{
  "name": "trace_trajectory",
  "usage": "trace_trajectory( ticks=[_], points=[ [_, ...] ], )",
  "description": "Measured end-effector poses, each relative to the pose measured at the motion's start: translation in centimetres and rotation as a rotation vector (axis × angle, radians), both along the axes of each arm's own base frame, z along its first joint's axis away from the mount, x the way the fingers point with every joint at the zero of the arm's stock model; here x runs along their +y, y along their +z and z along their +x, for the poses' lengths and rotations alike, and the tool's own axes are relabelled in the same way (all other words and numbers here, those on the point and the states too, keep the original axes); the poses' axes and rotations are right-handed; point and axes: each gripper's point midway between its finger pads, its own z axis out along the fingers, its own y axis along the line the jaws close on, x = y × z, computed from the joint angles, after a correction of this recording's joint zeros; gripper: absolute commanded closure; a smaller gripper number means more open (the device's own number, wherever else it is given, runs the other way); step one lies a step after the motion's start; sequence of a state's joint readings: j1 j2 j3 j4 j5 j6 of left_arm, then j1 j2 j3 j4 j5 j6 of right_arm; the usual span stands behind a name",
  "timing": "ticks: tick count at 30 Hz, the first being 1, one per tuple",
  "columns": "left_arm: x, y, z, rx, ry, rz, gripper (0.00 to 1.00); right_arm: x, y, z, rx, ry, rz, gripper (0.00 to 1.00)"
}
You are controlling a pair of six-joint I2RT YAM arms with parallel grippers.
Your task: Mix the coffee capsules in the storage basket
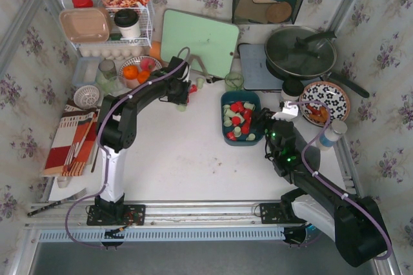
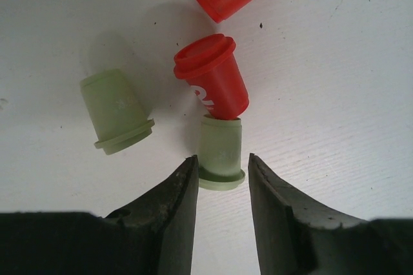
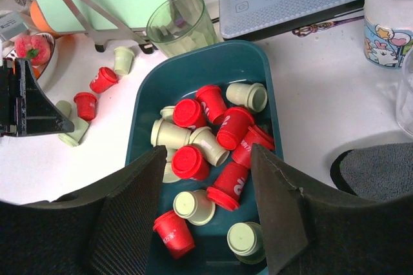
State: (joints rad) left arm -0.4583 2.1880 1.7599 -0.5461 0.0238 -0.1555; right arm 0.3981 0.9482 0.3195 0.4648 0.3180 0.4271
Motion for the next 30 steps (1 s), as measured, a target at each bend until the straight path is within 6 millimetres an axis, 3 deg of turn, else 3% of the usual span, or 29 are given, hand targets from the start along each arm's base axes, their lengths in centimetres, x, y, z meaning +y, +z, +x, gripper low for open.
trace_trajectory(
  ticks=[18, 25, 30],
  points=[
    [-1.1, -2.1, 0.2, 0.050, -0.019, -0.010, 0.62, 0.1, 0.0, 0.0, 0.000, 0.004, 0.001, 0.38],
    [-1.5, -2.3, 0.2, 0.056, -0.024, -0.014, 0.69, 0.1, 0.2, -0.1, -0.006, 0.007, 0.004, 0.38],
    [-1.9, -2.0, -0.9, 0.056, -0.026, -0.026, 0.71, 0.1, 0.3, -0.1, -0.009, 0.007, 0.005, 0.38]
  ],
)
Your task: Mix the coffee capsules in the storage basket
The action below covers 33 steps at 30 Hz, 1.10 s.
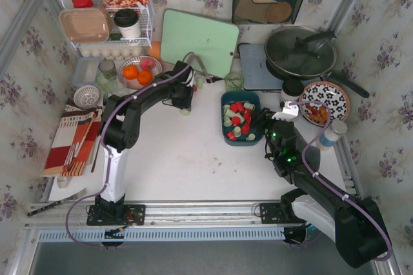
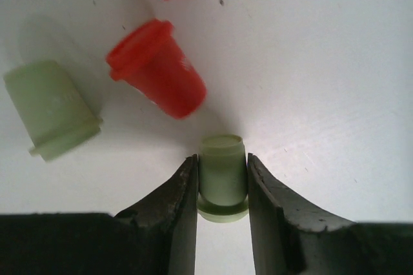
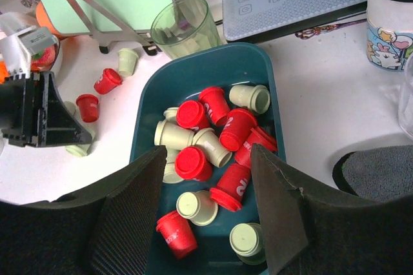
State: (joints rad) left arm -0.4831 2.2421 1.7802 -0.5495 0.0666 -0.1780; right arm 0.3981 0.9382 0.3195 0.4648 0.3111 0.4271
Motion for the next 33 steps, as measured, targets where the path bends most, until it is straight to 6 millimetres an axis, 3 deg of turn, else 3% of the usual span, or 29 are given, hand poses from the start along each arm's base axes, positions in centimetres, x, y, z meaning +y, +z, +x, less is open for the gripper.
trace_trajectory(
  ticks=[2, 10, 22, 27, 33],
  points=[
    [-0.2, 0.6, -1.0, 0.003, -0.007, -0.006, 0.72, 0.0, 0.0, 0.0, 0.000, 0.000, 0.000, 0.38],
    [-2.4, 6.1, -3.4, -0.129, -0.029, -0.121, 0.72, 0.0, 0.1, 0.0, -0.003, 0.000, 0.001, 0.38],
    [-6.2, 10.3, -6.8, -0.305, -0.115, -0.295, 0.72, 0.0, 0.5, -0.1, -0.014, 0.000, 0.006, 0.38],
    [-9.3, 11.0, -8.4, -0.342, -0.172, -0.397, 0.71, 0.0, 0.5, -0.1, -0.014, 0.000, 0.006, 0.38],
    [-15.3, 11.2, -11.6, -0.355, -0.296, -0.486, 0.71, -0.1, 0.7, -0.1, -0.021, 0.000, 0.009, 0.38]
  ],
)
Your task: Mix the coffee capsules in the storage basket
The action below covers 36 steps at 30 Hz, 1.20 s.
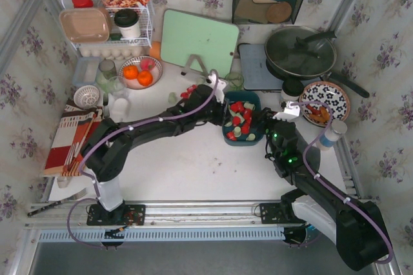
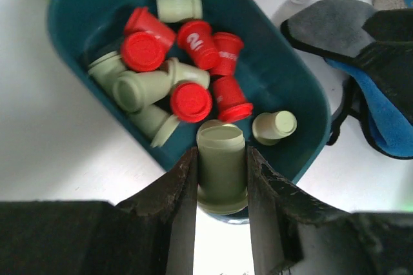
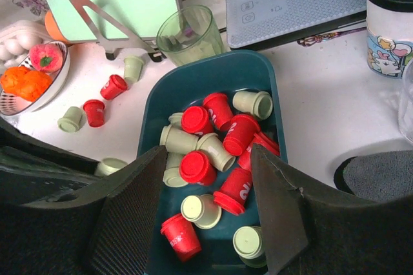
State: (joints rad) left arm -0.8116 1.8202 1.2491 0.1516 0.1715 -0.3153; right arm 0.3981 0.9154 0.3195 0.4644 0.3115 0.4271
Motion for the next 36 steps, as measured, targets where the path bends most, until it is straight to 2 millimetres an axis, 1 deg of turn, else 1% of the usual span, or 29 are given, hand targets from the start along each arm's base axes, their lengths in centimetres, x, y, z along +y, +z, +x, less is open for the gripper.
trace_trajectory(
  ticks=[2, 6, 8, 9, 13, 14, 16, 17, 20, 24, 27, 30, 33, 34, 36],
  points=[
    [-1.4, -0.3, -0.5, -0.005, -0.023, -0.004, 0.70, 0.0, 0.1, 0.0, -0.003, 0.000, 0.001, 0.38],
    [-4.0, -0.8, -0.9, -0.011, -0.037, -0.027, 0.66, 0.0, 0.4, -0.1, -0.012, -0.001, 0.005, 0.38],
    [-4.9, -1.3, -1.2, -0.008, -0.045, -0.030, 0.64, -0.1, 0.5, -0.1, -0.015, -0.002, 0.006, 0.38],
    [-5.3, -1.6, -1.3, -0.004, -0.045, -0.028, 0.64, -0.1, 0.6, -0.1, -0.017, -0.003, 0.007, 0.38],
    [-6.7, -2.3, -2.0, 0.007, -0.061, -0.030, 0.53, -0.1, 0.7, -0.1, -0.021, -0.003, 0.008, 0.38],
    [-6.8, -2.4, -2.1, 0.008, -0.061, -0.028, 0.49, -0.1, 0.8, -0.1, -0.022, -0.003, 0.009, 0.38],
    [-6.9, -2.4, -2.4, 0.007, -0.064, -0.027, 0.46, -0.1, 0.7, -0.1, -0.021, -0.003, 0.009, 0.38],
    [-6.7, -2.4, -2.4, 0.004, -0.058, -0.026, 0.41, -0.1, 0.7, -0.1, -0.021, -0.003, 0.009, 0.38],
    [-5.8, -1.9, -2.1, -0.018, -0.029, -0.014, 0.39, -0.1, 0.7, -0.1, -0.019, -0.003, 0.008, 0.38],
    [-4.5, 0.4, -2.1, -0.080, -0.014, -0.020, 0.39, -0.1, 0.4, -0.1, -0.012, -0.003, 0.005, 0.38],
    [-2.8, 1.9, -2.3, -0.134, 0.017, -0.010, 0.39, -0.1, 0.2, 0.0, -0.005, -0.003, 0.002, 0.38],
    [-0.2, 3.2, -2.3, -0.187, 0.080, 0.015, 0.39, -0.1, -0.2, 0.0, 0.006, -0.002, -0.011, 0.38],
    [2.9, 4.6, -2.2, -0.247, 0.163, 0.043, 0.37, 0.0, -0.7, 0.1, 0.021, 0.003, -0.024, 0.39],
    [3.8, 4.8, -2.2, -0.262, 0.186, 0.051, 0.37, 0.1, -0.8, 0.2, 0.026, 0.004, -0.026, 0.39],
    [6.1, 4.8, -2.4, -0.285, 0.237, 0.093, 0.36, 0.3, -1.1, 0.3, 0.035, 0.015, -0.034, 0.40]
  ],
)
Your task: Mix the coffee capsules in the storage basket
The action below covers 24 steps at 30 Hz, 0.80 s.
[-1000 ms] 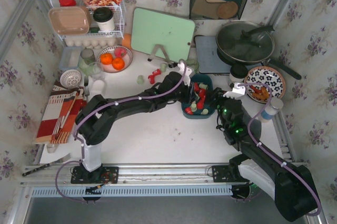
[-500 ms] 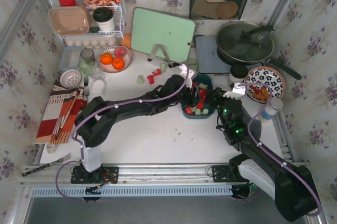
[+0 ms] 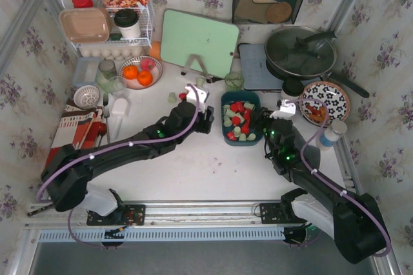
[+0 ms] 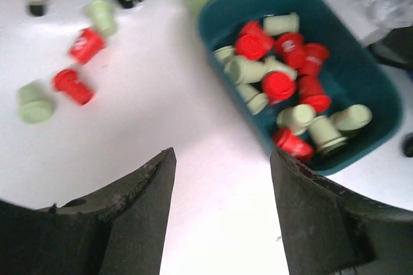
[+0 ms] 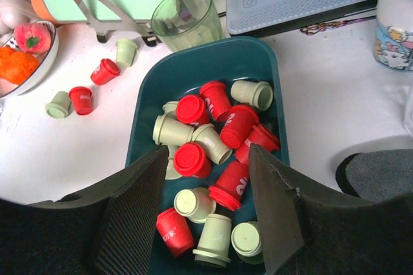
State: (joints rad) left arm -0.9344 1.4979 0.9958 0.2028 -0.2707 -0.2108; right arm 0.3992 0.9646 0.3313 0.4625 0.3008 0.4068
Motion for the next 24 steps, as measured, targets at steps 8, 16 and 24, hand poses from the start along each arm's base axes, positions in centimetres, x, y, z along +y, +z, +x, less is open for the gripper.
trace_trajectory(
  ticks=[8, 16, 24],
  points=[
    [8.9, -0.9, -1.4, -0.042, 0.198, 0.101, 0.30, 2.6, -1.3, 0.6, 0.052, 0.104, -0.043, 0.41],
    [16.8, -3.0, -2.3, 0.013, 0.383, 0.117, 0.26, 8.7, 0.0, 2.4, 0.060, 0.272, -0.116, 0.42],
    [22.4, -4.1, -3.1, 0.077, 0.544, 0.047, 0.25, 16.2, -0.6, 4.6, 0.099, 0.401, -0.184, 0.41]
  ],
)
